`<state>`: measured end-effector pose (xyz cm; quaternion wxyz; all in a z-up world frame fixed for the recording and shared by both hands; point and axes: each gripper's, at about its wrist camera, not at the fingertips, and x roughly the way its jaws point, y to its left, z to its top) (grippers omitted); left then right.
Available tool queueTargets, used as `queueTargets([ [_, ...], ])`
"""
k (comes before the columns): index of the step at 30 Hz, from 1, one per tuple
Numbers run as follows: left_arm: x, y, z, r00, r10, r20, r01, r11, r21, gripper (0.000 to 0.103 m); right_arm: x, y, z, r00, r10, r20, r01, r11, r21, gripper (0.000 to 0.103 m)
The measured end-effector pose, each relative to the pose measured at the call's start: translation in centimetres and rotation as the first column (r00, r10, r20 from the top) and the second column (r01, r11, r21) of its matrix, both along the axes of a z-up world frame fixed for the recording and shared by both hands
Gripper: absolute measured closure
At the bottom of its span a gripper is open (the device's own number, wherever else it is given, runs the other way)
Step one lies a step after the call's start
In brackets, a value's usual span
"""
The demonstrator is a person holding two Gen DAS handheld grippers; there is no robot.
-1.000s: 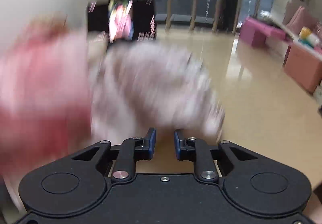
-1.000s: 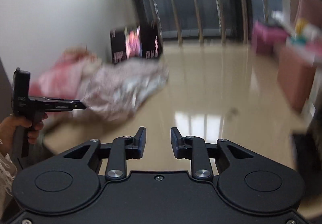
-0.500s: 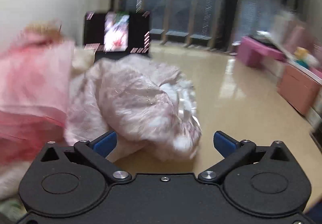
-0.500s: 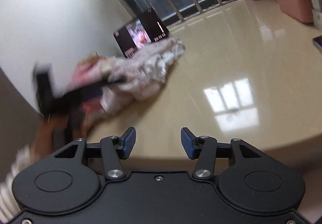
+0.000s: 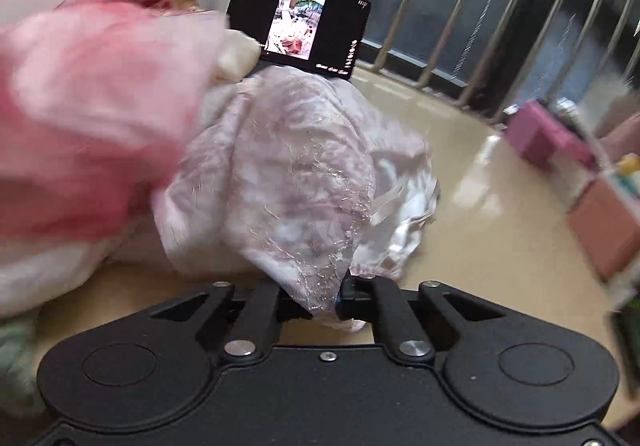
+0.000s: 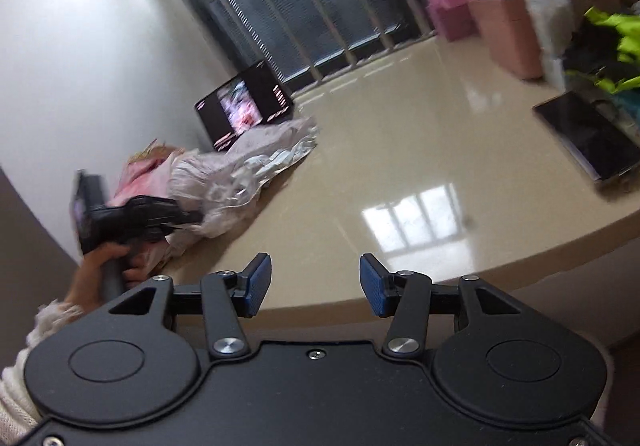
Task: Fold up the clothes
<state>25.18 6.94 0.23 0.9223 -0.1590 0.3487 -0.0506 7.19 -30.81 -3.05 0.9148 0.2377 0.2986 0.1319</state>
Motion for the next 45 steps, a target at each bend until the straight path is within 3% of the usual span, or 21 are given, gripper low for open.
queueTargets([
  [2, -2.9, 2.7, 0.2, 1.000, -0.022, 0.002, 0.022, 0.999, -0.047, 0.095, 0.8, 1.2, -0.6, 0.999, 0.053, -0.007, -0.053, 0.998, 0.014, 0.051],
  [5, -6.7, 5.8, 0.1, 1.000, -0.011, 0.016, 0.011, 1.000, -0.014, 0.096, 2.1, 3.3, -1.3, 0.991, 0.136, 0.005, -0.136, 0.991, 0.012, 0.051],
  [8, -9.0, 7.7, 0.3, 0.999, -0.006, 0.035, 0.007, 1.000, -0.012, 0.096, 3.3, 6.5, -0.7, 0.975, 0.218, 0.041, -0.213, 0.971, -0.111, 0.051],
  [10, -9.8, 8.0, 0.6, 0.998, -0.013, 0.056, 0.014, 1.000, -0.011, 0.096, 4.0, 9.3, 0.1, 0.946, 0.315, 0.077, -0.295, 0.934, -0.200, 0.052],
  [11, -10.0, 7.9, 0.7, 0.998, -0.017, 0.064, 0.018, 1.000, -0.011, 0.096, 4.3, 10.8, 0.5, 0.924, 0.368, 0.099, -0.334, 0.908, -0.253, 0.052],
  [13, -10.0, 7.3, 1.0, 0.997, -0.026, 0.072, 0.027, 1.000, -0.011, 0.096, 4.5, 14.8, 0.8, 0.883, 0.439, 0.166, -0.327, 0.830, -0.453, 0.052],
  [16, -10.7, 6.4, 1.7, 0.993, -0.055, 0.104, 0.054, 0.998, 0.007, 0.095, 4.7, 20.5, -0.3, 0.826, 0.520, 0.217, -0.209, 0.641, -0.738, 0.052],
  [19, -12.0, 6.2, 2.5, 0.987, -0.086, 0.137, 0.083, 0.996, 0.029, 0.095, 5.1, 24.7, -1.9, 0.789, 0.589, 0.176, -0.172, 0.487, -0.856, 0.054],
  [24, -12.9, 6.2, 3.1, 0.981, -0.104, 0.162, 0.096, 0.994, 0.053, 0.095, 7.6, 28.3, -3.0, 0.788, 0.604, 0.116, -0.197, 0.426, -0.883, 0.056],
  [26, -13.1, 6.4, 3.0, 0.982, -0.093, 0.162, 0.085, 0.995, 0.058, 0.095, 8.5, 29.3, -2.9, 0.786, 0.607, 0.115, -0.169, 0.390, -0.905, 0.069],
  [27, -13.1, 6.5, 3.0, 0.983, -0.089, 0.160, 0.081, 0.995, 0.055, 0.095, 9.0, 29.8, -2.9, 0.786, 0.608, 0.114, -0.156, 0.374, -0.914, 0.095],
  [28, -13.0, 6.7, 3.0, 0.983, -0.085, 0.161, 0.078, 0.996, 0.051, 0.095, 9.5, 29.6, -2.3, 0.790, 0.604, 0.109, -0.171, 0.387, -0.906, 0.102],
  [30, -12.6, 6.9, 3.2, 0.983, -0.077, 0.165, 0.070, 0.997, 0.046, 0.095, 10.8, 29.0, -0.8, 0.800, 0.592, 0.101, -0.210, 0.433, -0.877, 0.102],
  [31, -11.9, 6.9, 3.3, 0.983, -0.070, 0.168, 0.064, 0.997, 0.039, 0.095, 11.8, 28.2, 0.5, 0.808, 0.582, 0.089, -0.253, 0.480, -0.840, 0.103],
  [33, -9.9, 6.6, 3.7, 0.984, -0.046, 0.172, 0.044, 0.999, 0.014, 0.093, 14.3, 25.7, 4.2, 0.837, 0.543, 0.074, -0.351, 0.635, -0.688, 0.103],
  [35, -7.5, 6.1, 4.3, 0.985, -0.036, 0.170, 0.038, 0.999, -0.009, 0.072, 16.6, 22.9, 8.4, 0.866, 0.494, 0.081, -0.394, 0.772, -0.498, 0.103],
  [37, -6.0, 5.4, 5.3, 0.982, -0.016, 0.188, 0.017, 1.000, -0.002, 0.024, 17.2, 20.0, 12.9, 0.893, 0.419, 0.163, -0.332, 0.859, -0.389, 0.103],
  [39, -5.9, 4.7, 6.6, 0.967, 0.014, 0.256, -0.012, 1.000, -0.011, 0.002, 16.8, 16.7, 16.8, 0.909, 0.328, 0.258, -0.242, 0.918, -0.313, 0.103],
  [41, -6.6, 4.0, 7.3, 0.949, -0.008, 0.316, 0.034, 0.996, -0.078, 0.000, 16.5, 13.9, 19.7, 0.915, 0.267, 0.303, -0.201, 0.952, -0.232, 0.103],
  [43, -7.0, 2.6, 7.4, 0.944, -0.064, 0.323, 0.108, 0.987, -0.121, 0.000, 16.3, 11.6, 21.5, 0.920, 0.243, 0.307, -0.203, 0.967, -0.156, 0.103],
  [45, -7.7, 0.9, 7.1, 0.935, -0.113, 0.336, 0.156, 0.982, -0.103, 0.000, 15.6, 11.5, 21.4, 0.925, 0.253, 0.285, -0.209, 0.962, -0.176, 0.103],
])
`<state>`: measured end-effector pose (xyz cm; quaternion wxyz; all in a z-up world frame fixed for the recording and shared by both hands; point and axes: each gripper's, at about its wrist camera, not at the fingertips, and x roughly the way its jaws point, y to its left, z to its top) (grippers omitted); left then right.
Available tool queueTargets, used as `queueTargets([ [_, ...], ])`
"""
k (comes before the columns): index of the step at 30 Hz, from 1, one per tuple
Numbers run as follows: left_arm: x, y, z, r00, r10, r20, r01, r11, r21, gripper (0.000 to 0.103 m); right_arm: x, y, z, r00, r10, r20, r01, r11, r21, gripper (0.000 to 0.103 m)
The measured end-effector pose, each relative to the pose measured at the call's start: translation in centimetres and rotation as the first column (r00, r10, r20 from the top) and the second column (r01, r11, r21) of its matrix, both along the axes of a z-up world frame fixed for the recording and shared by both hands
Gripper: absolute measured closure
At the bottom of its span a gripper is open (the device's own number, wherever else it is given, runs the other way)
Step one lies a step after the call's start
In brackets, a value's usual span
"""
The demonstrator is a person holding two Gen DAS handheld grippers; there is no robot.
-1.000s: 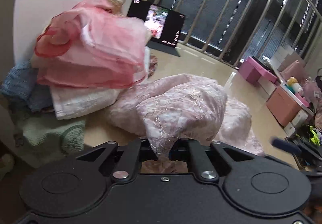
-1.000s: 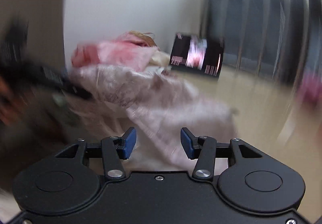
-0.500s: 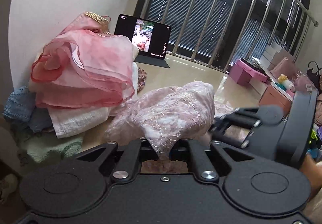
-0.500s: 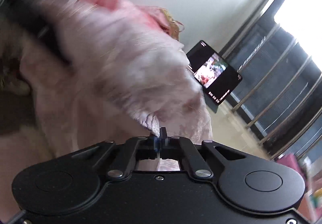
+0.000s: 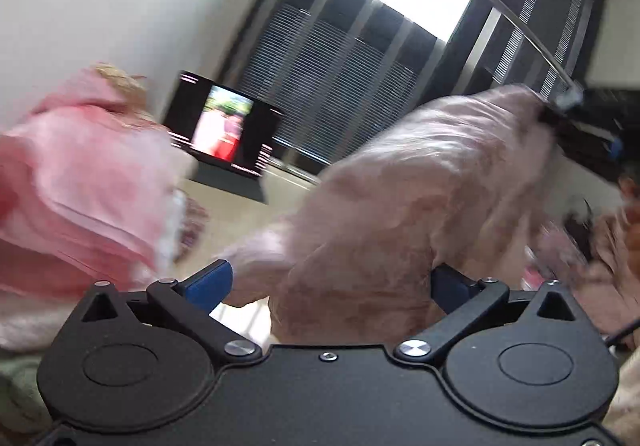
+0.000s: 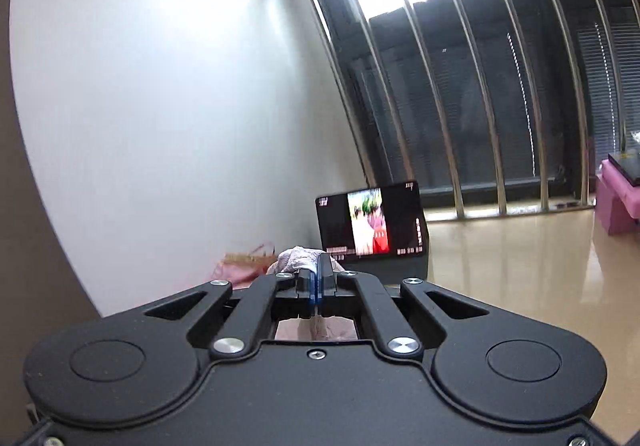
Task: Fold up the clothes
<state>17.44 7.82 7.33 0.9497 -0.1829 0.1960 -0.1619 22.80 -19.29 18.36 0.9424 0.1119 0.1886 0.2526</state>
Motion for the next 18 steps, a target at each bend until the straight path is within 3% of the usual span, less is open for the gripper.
queueTargets([
  [2, -1.4, -1.1, -0.6, 0.999, -0.029, 0.044, 0.028, 1.000, 0.013, 0.000, -0.7, -0.1, -0.1, 1.000, 0.003, -0.017, -0.003, 1.000, -0.024, 0.103],
  [5, -3.2, -0.4, -1.4, 0.996, -0.012, 0.092, 0.017, 0.998, -0.057, 0.000, -0.9, -0.6, -0.6, 0.999, -0.040, -0.025, 0.039, 0.999, -0.029, 0.103],
  [9, -4.0, 1.3, -1.9, 0.997, 0.067, 0.042, -0.065, 0.997, -0.048, 0.002, 0.3, -2.5, -1.4, 0.990, -0.098, -0.102, 0.101, 0.994, 0.028, 0.103],
  [12, -4.7, 0.3, -2.1, 0.999, -0.039, 0.036, 0.037, 0.998, 0.053, 0.006, 0.8, -2.9, -2.1, 0.985, -0.080, -0.155, 0.092, 0.993, 0.069, 0.103],
  [15, -5.1, -1.8, -2.6, 0.985, -0.171, 0.038, 0.167, 0.982, 0.093, 0.007, 0.1, -2.0, -2.4, 0.986, -0.033, -0.161, 0.047, 0.996, 0.081, 0.103],
  [18, -4.7, -3.8, -3.6, 0.978, -0.206, 0.042, 0.199, 0.972, 0.125, 0.008, -1.6, -0.7, -1.5, 0.991, 0.015, -0.132, -0.004, 0.996, 0.087, 0.103],
])
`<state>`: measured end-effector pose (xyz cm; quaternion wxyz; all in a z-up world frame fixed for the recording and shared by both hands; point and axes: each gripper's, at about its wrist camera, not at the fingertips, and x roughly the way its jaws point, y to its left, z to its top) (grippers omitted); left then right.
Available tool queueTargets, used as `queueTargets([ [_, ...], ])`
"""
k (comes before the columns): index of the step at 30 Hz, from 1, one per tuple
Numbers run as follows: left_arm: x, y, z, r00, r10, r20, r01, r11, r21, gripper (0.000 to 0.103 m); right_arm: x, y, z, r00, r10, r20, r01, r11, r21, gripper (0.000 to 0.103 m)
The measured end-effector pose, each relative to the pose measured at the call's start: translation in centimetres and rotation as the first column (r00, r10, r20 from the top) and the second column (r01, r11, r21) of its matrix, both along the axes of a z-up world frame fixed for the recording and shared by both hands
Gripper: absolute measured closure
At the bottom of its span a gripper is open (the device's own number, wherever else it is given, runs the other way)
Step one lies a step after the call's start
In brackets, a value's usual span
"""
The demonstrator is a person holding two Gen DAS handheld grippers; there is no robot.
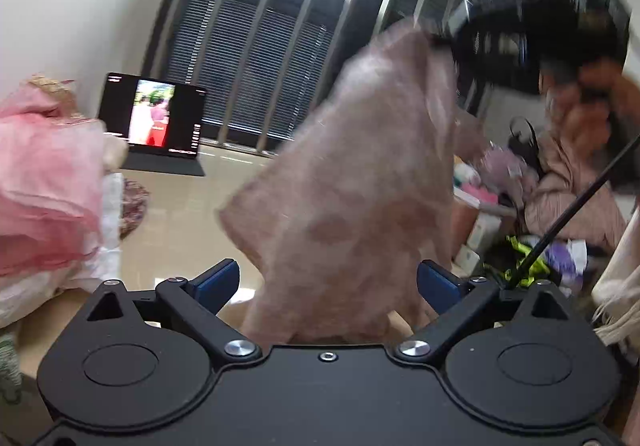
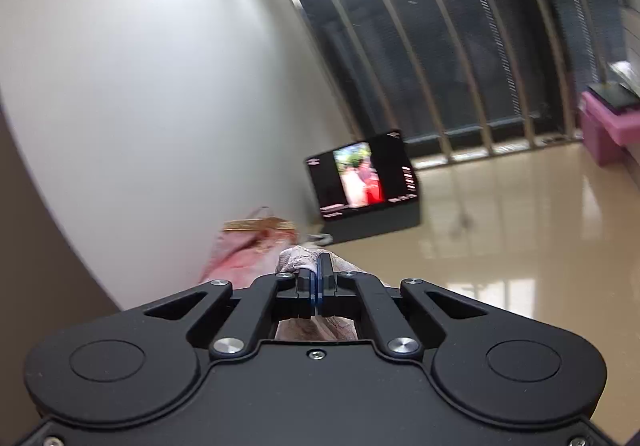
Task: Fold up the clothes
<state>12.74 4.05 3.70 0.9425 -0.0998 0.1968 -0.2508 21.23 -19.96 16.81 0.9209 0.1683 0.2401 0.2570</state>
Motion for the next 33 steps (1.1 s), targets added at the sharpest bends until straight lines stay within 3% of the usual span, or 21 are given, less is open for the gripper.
queueTargets([
  [3, 1.0, -1.4, -1.1, 0.997, 0.070, -0.013, -0.069, 0.997, 0.038, 0.008, -2.2, 1.3, 1.3, 0.997, 0.047, 0.054, -0.047, 0.999, -0.002, 0.103],
  [5, 1.5, -1.2, -0.8, 0.986, 0.167, 0.012, -0.167, 0.984, 0.069, 0.023, -3.6, 1.9, 2.4, 0.992, 0.077, 0.099, -0.077, 0.997, -0.006, 0.103],
  [7, 2.3, 0.5, 0.6, 0.972, 0.233, 0.028, -0.234, 0.971, 0.045, 0.044, -5.3, 2.2, 3.6, 0.981, 0.095, 0.170, -0.089, 0.995, -0.041, 0.103],
  [10, 3.8, 3.7, 4.1, 0.959, 0.274, 0.074, -0.274, 0.962, -0.019, 0.049, -7.1, 1.2, 4.4, 0.965, 0.062, 0.254, -0.047, 0.997, -0.065, 0.103],
  [13, 5.7, 4.8, 8.0, 0.956, 0.259, 0.140, -0.266, 0.963, 0.031, 0.048, -7.7, -1.3, 3.9, 0.961, -0.005, 0.277, 0.015, 0.999, -0.033, 0.103],
  [14, 6.6, 4.7, 9.0, 0.961, 0.235, 0.143, -0.245, 0.968, 0.055, 0.046, -7.6, -2.2, 3.2, 0.966, -0.024, 0.257, 0.030, 0.999, -0.020, 0.103],
  [15, 7.7, 4.3, 9.8, 0.971, 0.202, 0.124, -0.213, 0.974, 0.081, 0.033, -7.5, -3.2, 2.4, 0.970, -0.043, 0.238, 0.046, 0.999, -0.006, 0.103],
  [16, 9.2, 3.9, 10.2, 0.981, 0.174, 0.083, -0.183, 0.977, 0.109, 0.008, -7.4, -4.1, 1.7, 0.974, -0.063, 0.216, 0.063, 0.998, 0.007, 0.103],
  [17, 10.9, 3.3, 10.1, 0.986, 0.163, 0.025, -0.165, 0.977, 0.138, 0.000, -7.1, -4.9, 0.2, 0.981, -0.086, 0.174, 0.085, 0.996, 0.013, 0.103],
  [20, 15.6, 0.6, 6.8, 0.972, 0.142, -0.188, -0.092, 0.963, 0.253, 0.000, -6.5, -7.4, -4.3, 0.987, -0.152, 0.044, 0.151, 0.988, 0.025, 0.103],
  [23, 16.6, -1.7, 2.3, 0.949, 0.177, -0.259, -0.078, 0.932, 0.354, 0.000, -5.8, -9.9, -10.2, 0.972, -0.198, -0.124, 0.205, 0.978, 0.047, 0.103],
  [27, 14.5, -2.7, -0.9, 0.953, 0.138, -0.271, -0.028, 0.927, 0.374, 0.000, -5.4, -12.4, -17.0, 0.925, -0.241, -0.295, 0.268, 0.962, 0.053, 0.103],
  [30, 11.2, -4.0, -1.2, 0.968, 0.024, -0.252, 0.077, 0.920, 0.384, 0.000, -6.1, -13.2, -19.3, 0.912, -0.255, -0.321, 0.288, 0.956, 0.059, 0.103],
  [33, 7.7, -6.7, -1.3, 0.974, -0.086, -0.211, 0.181, 0.854, 0.487, 0.001, -7.1, -13.0, -20.0, 0.917, -0.255, -0.306, 0.290, 0.954, 0.075, 0.103],
])
